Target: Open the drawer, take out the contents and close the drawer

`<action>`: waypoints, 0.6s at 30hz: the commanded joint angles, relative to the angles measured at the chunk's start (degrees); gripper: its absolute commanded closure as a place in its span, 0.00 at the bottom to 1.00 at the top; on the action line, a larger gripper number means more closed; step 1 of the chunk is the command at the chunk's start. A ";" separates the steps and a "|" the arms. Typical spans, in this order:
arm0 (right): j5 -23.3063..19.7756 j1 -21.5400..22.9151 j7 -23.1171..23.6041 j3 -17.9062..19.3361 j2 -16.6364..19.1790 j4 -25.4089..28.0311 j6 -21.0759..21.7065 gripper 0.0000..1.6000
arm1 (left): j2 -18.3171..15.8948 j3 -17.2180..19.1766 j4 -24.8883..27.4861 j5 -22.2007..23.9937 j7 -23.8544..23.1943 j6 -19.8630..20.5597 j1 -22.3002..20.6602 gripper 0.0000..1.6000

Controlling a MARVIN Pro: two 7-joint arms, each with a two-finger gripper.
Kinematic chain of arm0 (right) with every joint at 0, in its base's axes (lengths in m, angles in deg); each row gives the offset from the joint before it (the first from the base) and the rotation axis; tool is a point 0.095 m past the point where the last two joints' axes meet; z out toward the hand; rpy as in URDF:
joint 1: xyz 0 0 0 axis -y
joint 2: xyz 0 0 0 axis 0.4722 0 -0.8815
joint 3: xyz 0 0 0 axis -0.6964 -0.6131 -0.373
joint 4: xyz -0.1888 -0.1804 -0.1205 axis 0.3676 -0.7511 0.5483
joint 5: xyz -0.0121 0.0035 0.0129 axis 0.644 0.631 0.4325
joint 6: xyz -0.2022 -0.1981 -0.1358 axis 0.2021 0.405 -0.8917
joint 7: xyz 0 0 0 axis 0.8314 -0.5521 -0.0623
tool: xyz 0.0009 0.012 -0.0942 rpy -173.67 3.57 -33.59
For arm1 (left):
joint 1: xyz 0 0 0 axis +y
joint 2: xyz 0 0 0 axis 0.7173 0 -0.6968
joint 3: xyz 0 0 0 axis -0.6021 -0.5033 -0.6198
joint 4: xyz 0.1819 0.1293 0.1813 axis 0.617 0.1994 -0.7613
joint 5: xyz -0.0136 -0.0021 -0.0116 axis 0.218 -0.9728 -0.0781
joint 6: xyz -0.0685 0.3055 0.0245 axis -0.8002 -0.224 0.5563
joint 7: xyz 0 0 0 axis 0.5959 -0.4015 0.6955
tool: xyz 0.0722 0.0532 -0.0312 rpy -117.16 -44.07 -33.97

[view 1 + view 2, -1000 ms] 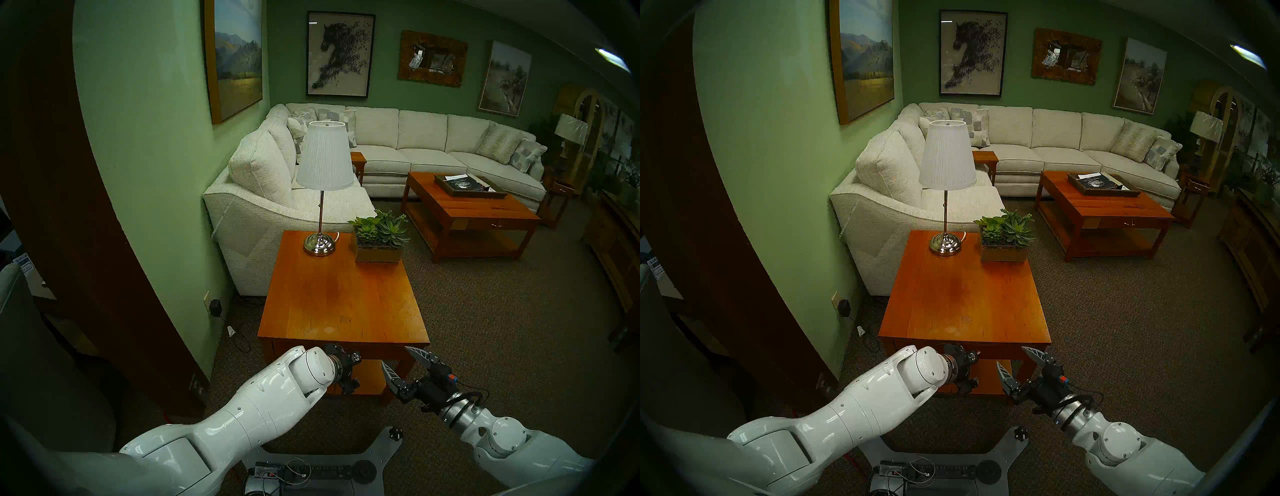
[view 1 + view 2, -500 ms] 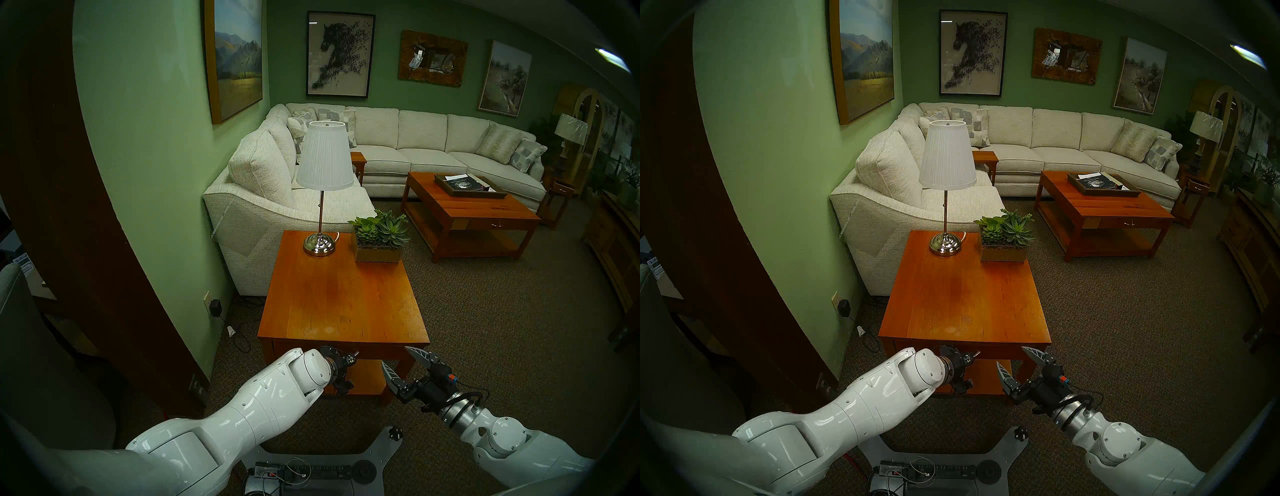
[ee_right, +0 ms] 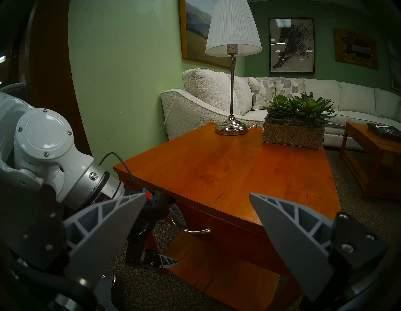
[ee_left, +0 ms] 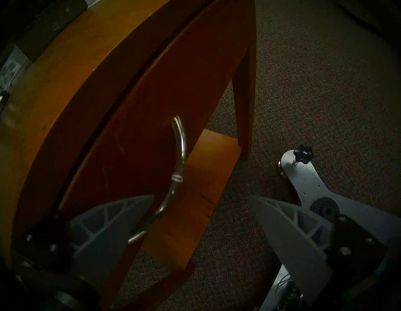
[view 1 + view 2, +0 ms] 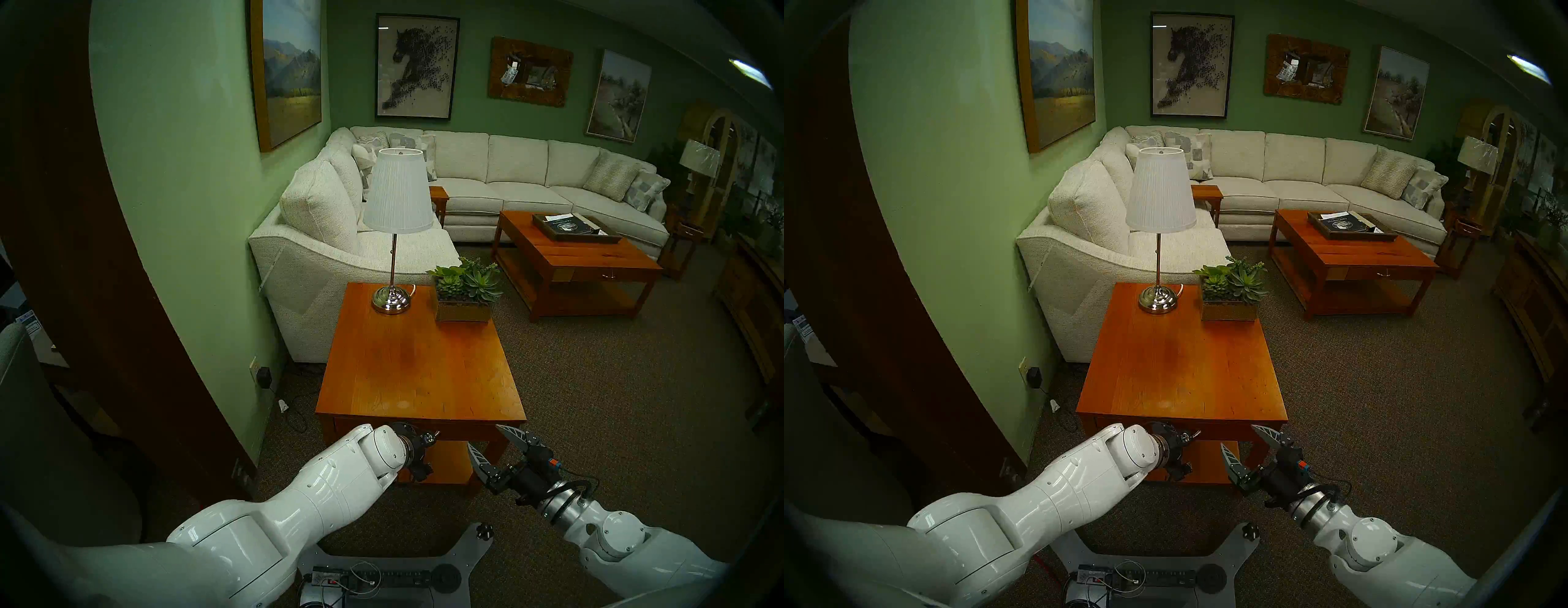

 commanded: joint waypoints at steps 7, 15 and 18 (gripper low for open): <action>-0.12 0.42 -0.10 0.56 0.14 1.44 -0.39 0.00 | -3.56 -2.65 9.88 -1.39 -3.52 0.45 2.93 0.00; -0.12 0.41 -0.12 0.57 0.15 1.46 -0.38 0.00 | -5.02 -3.88 10.59 -2.70 -3.36 1.84 4.90 0.00; -0.12 0.42 -0.11 0.56 0.14 1.45 -0.38 0.00 | -5.23 -4.15 10.49 -2.63 -4.06 2.45 5.36 0.00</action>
